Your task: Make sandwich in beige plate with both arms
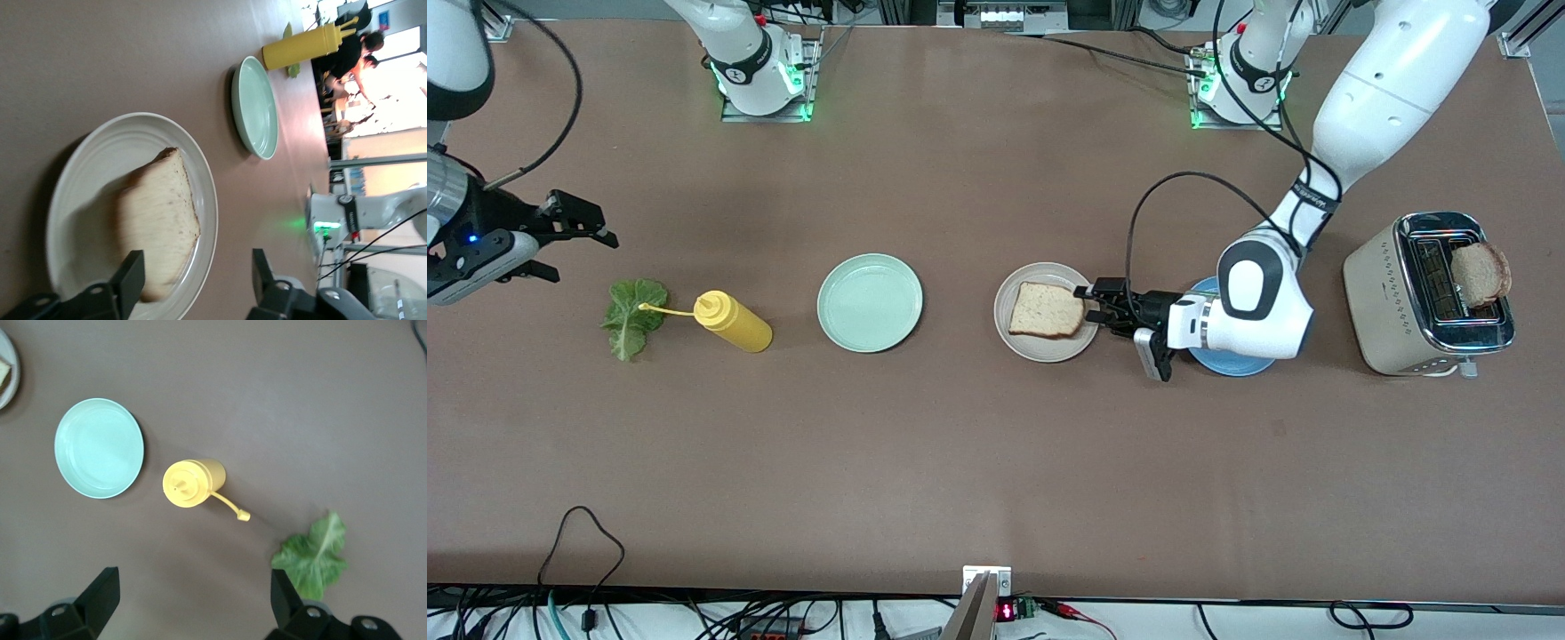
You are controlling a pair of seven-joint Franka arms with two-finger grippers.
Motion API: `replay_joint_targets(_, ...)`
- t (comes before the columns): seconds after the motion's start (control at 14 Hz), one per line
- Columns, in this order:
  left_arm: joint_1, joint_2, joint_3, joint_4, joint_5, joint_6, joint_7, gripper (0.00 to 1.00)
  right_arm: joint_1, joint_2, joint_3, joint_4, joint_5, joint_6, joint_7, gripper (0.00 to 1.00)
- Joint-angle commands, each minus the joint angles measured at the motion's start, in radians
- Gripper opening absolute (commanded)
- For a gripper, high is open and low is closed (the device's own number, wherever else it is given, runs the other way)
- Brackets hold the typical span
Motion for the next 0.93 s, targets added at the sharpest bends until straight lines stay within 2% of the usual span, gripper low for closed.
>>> replay_joint_targets(0.0, 0.005, -0.098, 0.010, -0.020, 0.136, -0.032, -0.082, 1.00, -0.098, 0.005, 0.011, -0.094, 0.144, 0.077, -0.250, 1.00)
replay_joint_targets(0.36, 0.005, -0.244, 0.022, -0.003, 0.478, -0.139, -0.326, 1.00, -0.271, 0.209, 0.011, -0.105, 0.506, 0.078, -0.831, 1.00)
replay_joint_targets(0.64, 0.018, -0.314, 0.023, 0.090, 0.745, -0.323, -0.492, 1.00, -0.317, 0.370, 0.011, -0.110, 0.753, 0.016, -1.219, 1.00)
replay_joint_targets(0.86, 0.017, -0.360, 0.022, 0.176, 0.883, -0.467, -0.573, 1.00, -0.323, 0.476, 0.012, -0.110, 0.887, -0.071, -1.433, 1.00)
